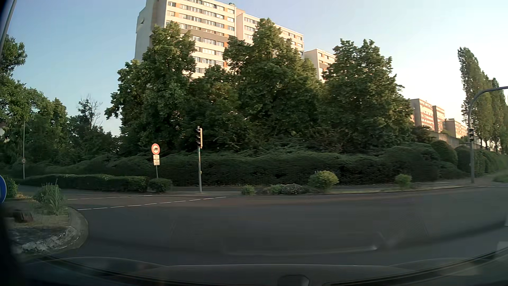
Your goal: Follow the waypoints while adhering to traffic rules and regulations
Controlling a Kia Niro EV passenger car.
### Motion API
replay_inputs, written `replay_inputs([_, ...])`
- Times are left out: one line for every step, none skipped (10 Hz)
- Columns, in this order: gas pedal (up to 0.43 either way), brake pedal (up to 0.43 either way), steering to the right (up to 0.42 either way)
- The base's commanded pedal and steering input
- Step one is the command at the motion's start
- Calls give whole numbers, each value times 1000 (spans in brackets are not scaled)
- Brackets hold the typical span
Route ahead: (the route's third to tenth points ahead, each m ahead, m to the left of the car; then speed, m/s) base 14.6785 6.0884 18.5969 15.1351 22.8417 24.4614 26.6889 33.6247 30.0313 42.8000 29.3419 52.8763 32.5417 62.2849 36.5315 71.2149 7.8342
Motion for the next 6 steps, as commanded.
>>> replay_inputs([118, 24, -268])
replay_inputs([118, 24, -267])
replay_inputs([118, 30, -263])
replay_inputs([118, 30, -260])
replay_inputs([118, 24, -260])
replay_inputs([118, 30, -259])
